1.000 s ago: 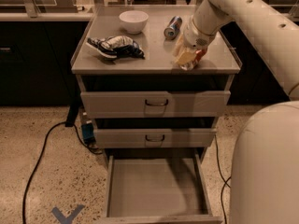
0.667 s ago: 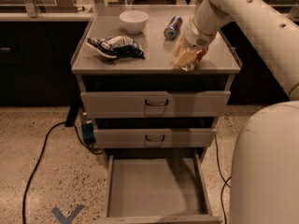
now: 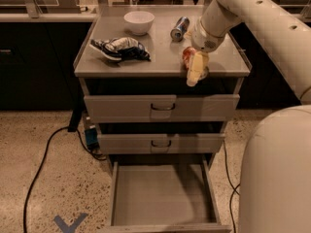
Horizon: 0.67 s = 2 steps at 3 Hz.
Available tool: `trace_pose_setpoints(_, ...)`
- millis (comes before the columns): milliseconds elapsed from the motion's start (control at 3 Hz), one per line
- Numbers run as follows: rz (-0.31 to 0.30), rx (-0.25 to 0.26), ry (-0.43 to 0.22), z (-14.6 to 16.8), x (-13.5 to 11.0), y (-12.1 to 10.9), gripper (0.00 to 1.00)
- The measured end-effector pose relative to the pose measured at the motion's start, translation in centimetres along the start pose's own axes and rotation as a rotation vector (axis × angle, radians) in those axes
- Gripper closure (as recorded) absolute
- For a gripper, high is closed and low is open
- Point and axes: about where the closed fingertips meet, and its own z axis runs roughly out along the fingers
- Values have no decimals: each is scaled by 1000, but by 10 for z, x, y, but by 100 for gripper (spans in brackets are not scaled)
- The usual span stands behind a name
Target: Place coke can into bottom drawer
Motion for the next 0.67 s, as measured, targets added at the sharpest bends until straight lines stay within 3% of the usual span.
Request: trace_pose_setpoints(667,11,2,18,1,7,0,0)
